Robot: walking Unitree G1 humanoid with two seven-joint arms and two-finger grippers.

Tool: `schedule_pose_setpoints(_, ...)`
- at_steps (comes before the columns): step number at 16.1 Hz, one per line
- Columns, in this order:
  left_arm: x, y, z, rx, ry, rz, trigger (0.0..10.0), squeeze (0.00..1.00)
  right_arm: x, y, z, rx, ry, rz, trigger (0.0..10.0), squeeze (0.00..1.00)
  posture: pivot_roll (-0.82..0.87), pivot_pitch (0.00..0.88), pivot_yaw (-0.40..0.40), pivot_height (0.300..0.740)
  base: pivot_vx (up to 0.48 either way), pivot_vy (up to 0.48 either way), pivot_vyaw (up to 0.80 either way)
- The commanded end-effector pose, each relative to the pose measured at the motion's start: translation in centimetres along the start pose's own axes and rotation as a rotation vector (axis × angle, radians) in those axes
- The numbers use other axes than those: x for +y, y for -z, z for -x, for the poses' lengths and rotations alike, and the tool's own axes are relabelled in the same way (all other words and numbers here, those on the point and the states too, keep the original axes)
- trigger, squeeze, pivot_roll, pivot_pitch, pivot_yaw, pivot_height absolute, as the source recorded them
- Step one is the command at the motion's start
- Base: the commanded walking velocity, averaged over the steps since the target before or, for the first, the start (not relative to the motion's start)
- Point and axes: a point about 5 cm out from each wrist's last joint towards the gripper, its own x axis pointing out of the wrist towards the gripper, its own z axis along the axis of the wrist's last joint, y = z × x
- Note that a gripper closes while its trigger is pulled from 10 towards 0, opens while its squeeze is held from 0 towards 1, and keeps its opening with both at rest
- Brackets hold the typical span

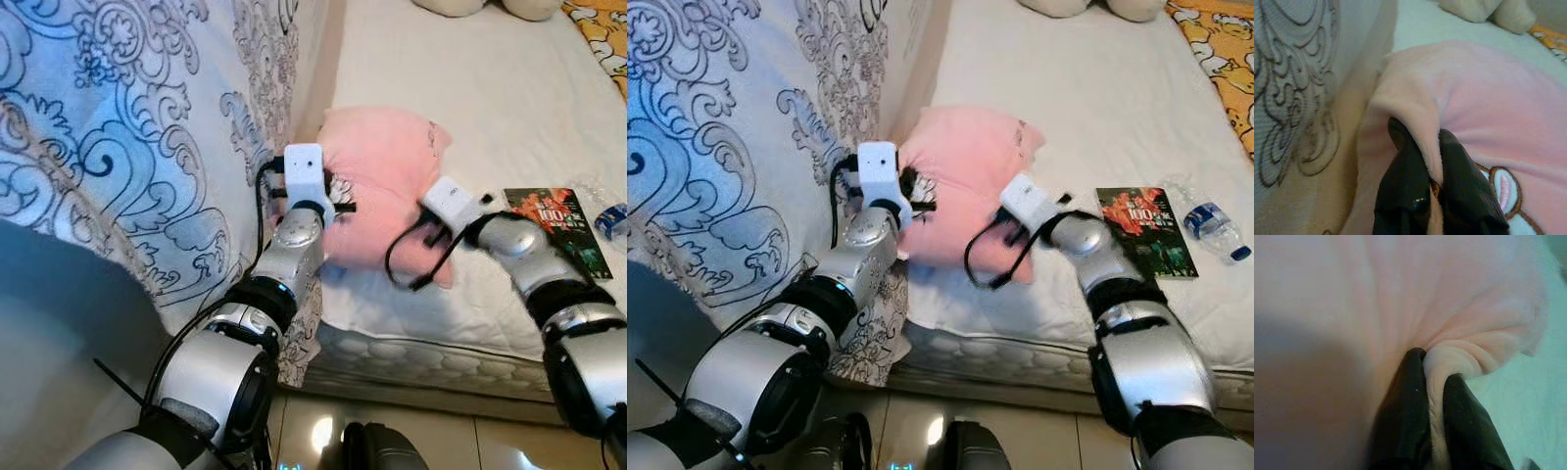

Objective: Clean up the room

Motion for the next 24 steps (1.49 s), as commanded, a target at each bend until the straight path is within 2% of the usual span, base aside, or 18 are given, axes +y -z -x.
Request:
schedule_pose_setpoints(1, -12.7, 6.3, 5.1, 0.203, 0.257, 0.284, 10.0, 0.0, -3.4, -0.2, 1.1, -0.001, 0.147, -0.096, 10.0, 0.0, -0.11, 0.161, -0.068, 0.74, 0.0, 0.0, 0.0)
schedule_pose_setpoints(3, -13.2, 6.7, 5.5, 0.21, 0.276, 0.257, 10.0, 0.0, -3.8, -0.4, 1.1, 0.003, 0.182, -0.12, 10.0, 0.0, -0.1, 0.159, -0.078, 0.74, 0.0, 0.0, 0.0)
schedule_pose_setpoints(5, -14.1, 6.9, 6.0, 0.223, 0.339, 0.256, 10.0, 0.0, -3.5, -0.8, 0.6, 0.006, 0.2, -0.169, 10.0, 0.0, -0.1, 0.158, -0.089, 0.74, 0.0, 0.0, 0.0)
schedule_pose_setpoints(24, -14.1, 6.9, 6.0, 0.223, 0.339, 0.256, 10.0, 0.0, -3.5, -0.8, 0.6, 0.006, 0.2, -0.169, 10.0, 0.0, -0.1, 0.158, -0.089, 0.74, 0.0, 0.0, 0.0)
